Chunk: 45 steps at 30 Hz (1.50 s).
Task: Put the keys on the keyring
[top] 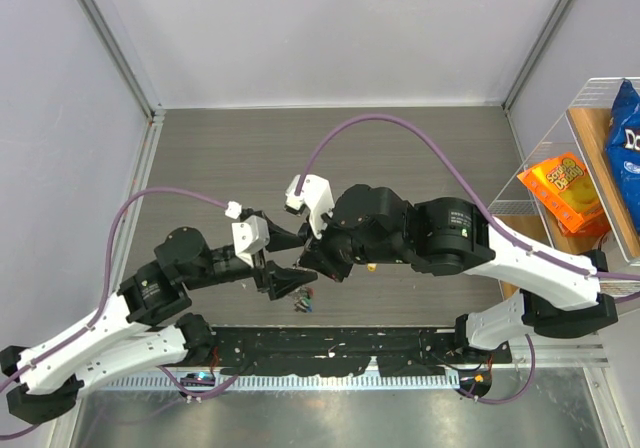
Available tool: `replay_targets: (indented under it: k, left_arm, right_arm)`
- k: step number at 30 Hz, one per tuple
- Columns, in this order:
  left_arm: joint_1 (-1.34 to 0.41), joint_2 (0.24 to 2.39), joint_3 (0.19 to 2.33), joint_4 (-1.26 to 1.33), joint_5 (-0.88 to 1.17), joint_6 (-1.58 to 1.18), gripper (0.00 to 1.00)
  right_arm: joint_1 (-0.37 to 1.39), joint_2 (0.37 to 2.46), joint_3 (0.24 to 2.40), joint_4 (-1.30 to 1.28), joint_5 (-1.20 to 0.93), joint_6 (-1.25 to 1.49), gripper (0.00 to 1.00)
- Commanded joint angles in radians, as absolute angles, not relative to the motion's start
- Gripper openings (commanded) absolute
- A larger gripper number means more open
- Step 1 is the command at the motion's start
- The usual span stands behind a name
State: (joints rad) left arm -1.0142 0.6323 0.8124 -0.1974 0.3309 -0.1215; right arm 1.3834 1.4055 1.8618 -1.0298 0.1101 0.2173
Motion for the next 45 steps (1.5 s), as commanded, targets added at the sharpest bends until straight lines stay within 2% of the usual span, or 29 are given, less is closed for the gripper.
replay_targets:
  k: [1, 8, 11, 18, 19, 21, 33, 35, 36, 39, 42, 45]
  left_arm:
    - [-1.014, 0.649, 0.805, -0.104, 0.308, -0.091, 0.66]
    - [-1.014, 0.658, 0.804, -0.115, 0.305, -0.080, 0.32]
    - [-1.014, 0.655, 0.802, -0.124, 0.301, -0.081, 0.26]
    - [-1.014, 0.643, 0.798, -0.149, 0.282, -0.087, 0.19]
    - [-1.014, 0.643, 0.799, -0.152, 0.281, -0.087, 0.15]
    - [-1.012, 0.644, 0.802, -0.158, 0.284, -0.087, 0.01]
    - [-1.014, 0.663, 0.816, -0.170, 0.264, -0.091, 0.00]
    - [-1.014, 0.652, 0.811, -0.164, 0.250, -0.091, 0.00]
    - [-1.014, 0.652, 0.815, -0.166, 0.247, -0.089, 0.00]
    - [-1.014, 0.649, 0.819, -0.170, 0.233, -0.086, 0.00]
    - [-1.014, 0.638, 0.815, -0.167, 0.218, -0.074, 0.00]
    - [-1.012, 0.632, 0.811, -0.163, 0.193, -0.060, 0.00]
  right_arm:
    - [1.378, 1.396, 1.919, -0.988, 0.089, 0.238, 0.06]
    - [1.373, 1.390, 1.922, -0.983, 0.092, 0.244, 0.06]
    - [1.370, 1.388, 1.924, -0.983, 0.100, 0.247, 0.06]
    - [1.362, 1.371, 1.905, -0.963, 0.110, 0.248, 0.06]
    - [1.362, 1.370, 1.904, -0.957, 0.110, 0.249, 0.06]
    - [1.362, 1.364, 1.902, -0.954, 0.110, 0.250, 0.06]
    - [1.361, 1.310, 1.856, -0.925, 0.087, 0.247, 0.06]
    - [1.355, 1.287, 1.826, -0.910, 0.094, 0.235, 0.12]
    - [1.351, 1.264, 1.813, -0.901, 0.101, 0.232, 0.21]
    - [1.333, 1.217, 1.752, -0.838, 0.113, 0.207, 0.32]
    - [1.322, 1.157, 1.692, -0.764, 0.161, 0.203, 0.50]
    - [1.282, 1.112, 1.613, -0.700, 0.186, 0.221, 0.56]
